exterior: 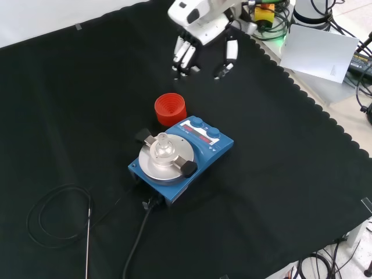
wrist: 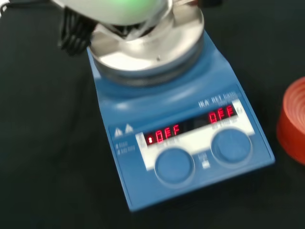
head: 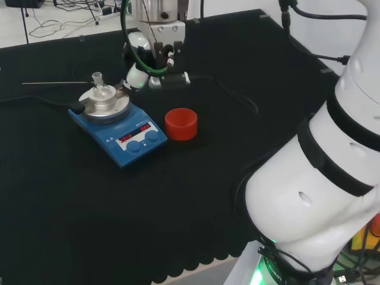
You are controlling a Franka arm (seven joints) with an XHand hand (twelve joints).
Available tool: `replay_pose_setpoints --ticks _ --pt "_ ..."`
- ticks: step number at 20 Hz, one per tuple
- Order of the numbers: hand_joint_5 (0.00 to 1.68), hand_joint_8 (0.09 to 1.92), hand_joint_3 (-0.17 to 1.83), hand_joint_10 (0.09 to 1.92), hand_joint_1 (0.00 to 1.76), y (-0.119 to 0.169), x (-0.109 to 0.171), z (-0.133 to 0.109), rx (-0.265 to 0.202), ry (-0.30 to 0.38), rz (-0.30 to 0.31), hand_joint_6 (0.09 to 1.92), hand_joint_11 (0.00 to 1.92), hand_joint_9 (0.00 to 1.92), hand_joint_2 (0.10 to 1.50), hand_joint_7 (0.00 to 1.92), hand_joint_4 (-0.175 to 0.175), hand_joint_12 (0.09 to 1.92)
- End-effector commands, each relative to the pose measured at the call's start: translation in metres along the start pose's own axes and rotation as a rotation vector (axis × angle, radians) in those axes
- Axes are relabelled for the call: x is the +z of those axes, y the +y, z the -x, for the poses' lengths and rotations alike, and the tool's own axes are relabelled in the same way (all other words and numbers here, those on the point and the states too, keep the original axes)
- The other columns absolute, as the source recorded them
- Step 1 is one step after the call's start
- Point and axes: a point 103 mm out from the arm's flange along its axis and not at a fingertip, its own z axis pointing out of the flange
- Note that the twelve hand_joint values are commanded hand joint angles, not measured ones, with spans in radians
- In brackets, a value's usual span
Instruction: Turn on the heater.
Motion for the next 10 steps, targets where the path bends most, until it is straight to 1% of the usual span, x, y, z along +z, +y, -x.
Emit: replay_pose_setpoints --ticks 1,5,10 --pt "0.45 1.15 0.80 0.92 1.03 -0.033 0.016 0.004 0.049 0.016 -0.064 0.52 1.10 1.34 0.62 1.15 -0.101 0.98" --pt "0.44 1.30 0.79 1.14 1.05 -0.038 0.029 0.008 0.059 0.000 -0.102 0.51 1.27 1.40 0.62 1.25 -0.114 0.90" --pt "0.44 1.49 0.78 1.37 1.06 -0.041 0.046 0.010 0.063 -0.016 -0.153 0.51 1.40 1.46 0.63 1.33 -0.117 0.88"
